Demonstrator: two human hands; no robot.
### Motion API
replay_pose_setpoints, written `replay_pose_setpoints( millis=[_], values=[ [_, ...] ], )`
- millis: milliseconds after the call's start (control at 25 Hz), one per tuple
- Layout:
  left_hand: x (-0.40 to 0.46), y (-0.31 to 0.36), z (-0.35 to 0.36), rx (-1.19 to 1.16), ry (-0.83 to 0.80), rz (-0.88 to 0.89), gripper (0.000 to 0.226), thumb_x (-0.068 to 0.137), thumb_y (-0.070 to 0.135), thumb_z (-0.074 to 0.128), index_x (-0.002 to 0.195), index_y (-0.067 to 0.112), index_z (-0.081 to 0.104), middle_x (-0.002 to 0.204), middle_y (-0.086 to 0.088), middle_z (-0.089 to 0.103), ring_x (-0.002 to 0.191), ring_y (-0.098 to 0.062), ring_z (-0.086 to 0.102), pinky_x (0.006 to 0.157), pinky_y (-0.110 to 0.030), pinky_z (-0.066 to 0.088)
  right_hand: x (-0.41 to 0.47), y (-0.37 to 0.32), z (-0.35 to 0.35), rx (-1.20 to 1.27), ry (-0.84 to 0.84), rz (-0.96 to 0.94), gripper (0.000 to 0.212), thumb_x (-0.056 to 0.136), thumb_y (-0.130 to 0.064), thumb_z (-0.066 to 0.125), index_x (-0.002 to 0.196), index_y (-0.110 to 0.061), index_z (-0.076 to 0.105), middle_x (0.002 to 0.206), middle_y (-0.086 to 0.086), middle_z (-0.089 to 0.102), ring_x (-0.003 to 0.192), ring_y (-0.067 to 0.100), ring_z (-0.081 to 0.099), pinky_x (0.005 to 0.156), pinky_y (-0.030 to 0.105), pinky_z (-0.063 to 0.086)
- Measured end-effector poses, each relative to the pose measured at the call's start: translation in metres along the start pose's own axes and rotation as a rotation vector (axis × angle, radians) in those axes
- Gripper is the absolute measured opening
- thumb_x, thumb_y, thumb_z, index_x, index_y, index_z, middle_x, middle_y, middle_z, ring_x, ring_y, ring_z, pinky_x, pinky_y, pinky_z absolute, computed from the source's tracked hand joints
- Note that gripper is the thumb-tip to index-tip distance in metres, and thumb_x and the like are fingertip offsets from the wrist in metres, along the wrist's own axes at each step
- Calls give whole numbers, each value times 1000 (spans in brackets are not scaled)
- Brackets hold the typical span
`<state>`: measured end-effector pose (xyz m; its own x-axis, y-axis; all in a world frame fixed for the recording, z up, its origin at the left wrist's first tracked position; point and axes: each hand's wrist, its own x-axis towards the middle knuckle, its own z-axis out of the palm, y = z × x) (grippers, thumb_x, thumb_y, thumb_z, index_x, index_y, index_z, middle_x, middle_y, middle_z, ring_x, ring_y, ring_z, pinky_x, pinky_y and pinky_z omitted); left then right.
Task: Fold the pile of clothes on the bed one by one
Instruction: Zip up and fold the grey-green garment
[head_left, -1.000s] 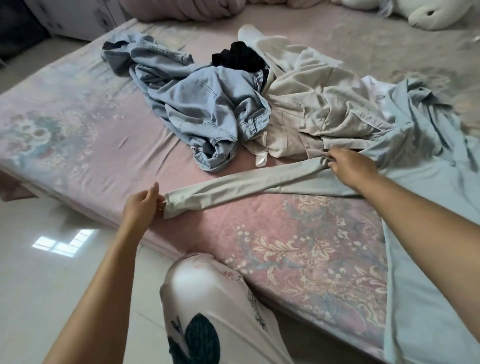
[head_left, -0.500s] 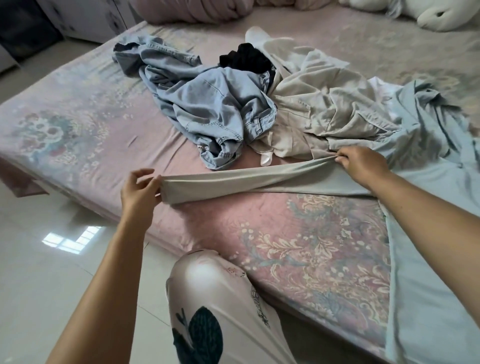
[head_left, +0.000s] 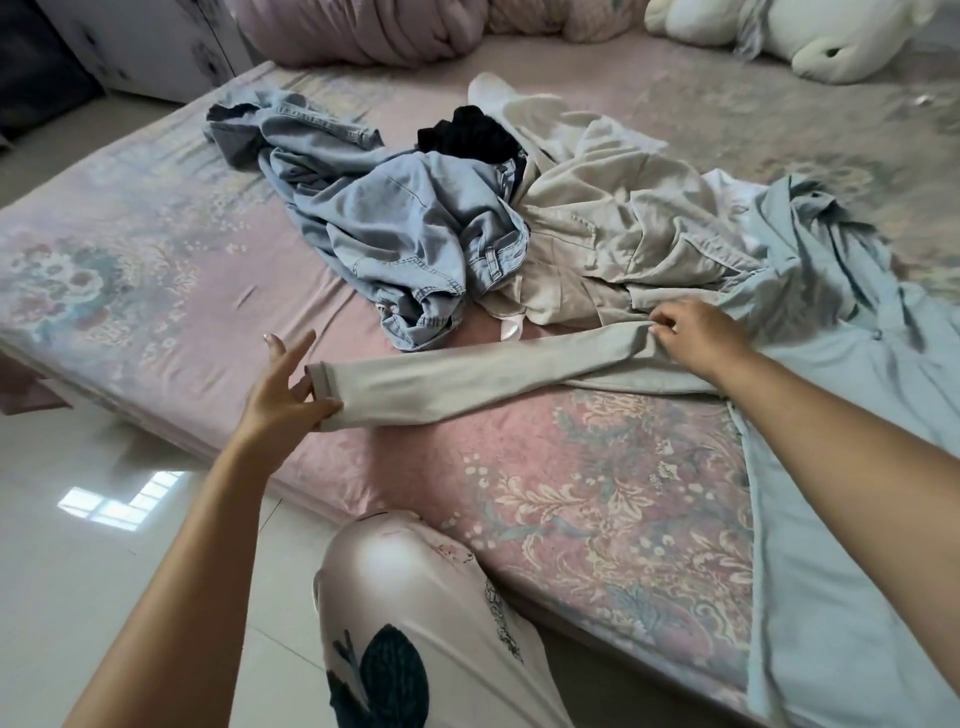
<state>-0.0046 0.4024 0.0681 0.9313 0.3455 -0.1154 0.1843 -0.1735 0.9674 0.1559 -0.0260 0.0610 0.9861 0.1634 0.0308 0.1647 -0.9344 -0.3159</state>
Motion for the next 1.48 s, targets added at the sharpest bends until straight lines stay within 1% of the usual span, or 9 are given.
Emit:
replay_pose_setpoints(
  millis=[240,440,600,720,880,1040,1200,1400,1480],
  values=[
    [-2,7,-19,141,171,127,76,82,-14,61,144,24,36,158,8,-11,122,-8,44,66,-9,52,2,10,6,-61,-116,81,25,96,-27,52,115,-17,65,119,11,61,108,33,56,85,37,45],
    [11,-18,-34,621,206,310,65,79,-17,60,136,14,50,159,3,-2,120,-31,52,92,-37,45,0,19,18,-136,-251,65,26,96,-30,50,117,-18,59,123,11,51,111,32,54,87,35,42],
    [8,-46,-21,830,181,312,50,78,-20,47,126,-9,54,152,-15,22,103,-53,58,88,-30,42,-11,21,21,-225,-374,156,52,102,-42,27,151,-27,16,159,4,10,141,35,22,112,43,23],
    [5,-46,-12,788,248,75,47,84,-11,50,129,2,55,156,-21,12,113,-46,54,92,-35,42,-25,11,22,-245,-227,161,55,102,-40,31,151,-24,14,159,10,6,140,39,21,110,51,26],
    [8,-37,-11,477,434,-60,43,88,15,65,128,8,53,126,-17,49,99,-27,57,92,-37,45,-67,6,43,-216,338,-223,30,89,-26,43,113,-9,47,114,24,53,89,39,58,71,46,49],
    [22,-39,-28,234,334,-338,53,78,34,76,115,-1,60,90,-14,63,72,-19,59,66,-26,49,-109,28,52,-196,399,-39,30,84,-32,44,92,-8,60,98,14,60,86,35,55,70,42,45],
    [25,-33,-20,213,226,-274,37,88,7,65,124,6,55,98,-10,62,67,-15,53,45,-14,49,-109,44,47,-230,370,-132,11,81,-16,66,90,-10,67,91,8,64,82,33,57,70,39,41],
    [30,-27,-20,-17,428,-146,49,92,13,59,136,29,46,115,-3,62,87,-13,59,68,-32,54,-110,63,37,-332,390,-363,3,82,-9,58,81,-11,59,85,7,61,78,31,56,69,37,34],
    [30,-30,-17,-185,361,-226,55,93,11,59,142,26,39,122,-2,57,101,-16,57,81,-31,53,-114,77,38,-341,362,-442,6,79,-6,59,81,-10,57,82,9,59,74,32,55,68,37,35]
  ],
)
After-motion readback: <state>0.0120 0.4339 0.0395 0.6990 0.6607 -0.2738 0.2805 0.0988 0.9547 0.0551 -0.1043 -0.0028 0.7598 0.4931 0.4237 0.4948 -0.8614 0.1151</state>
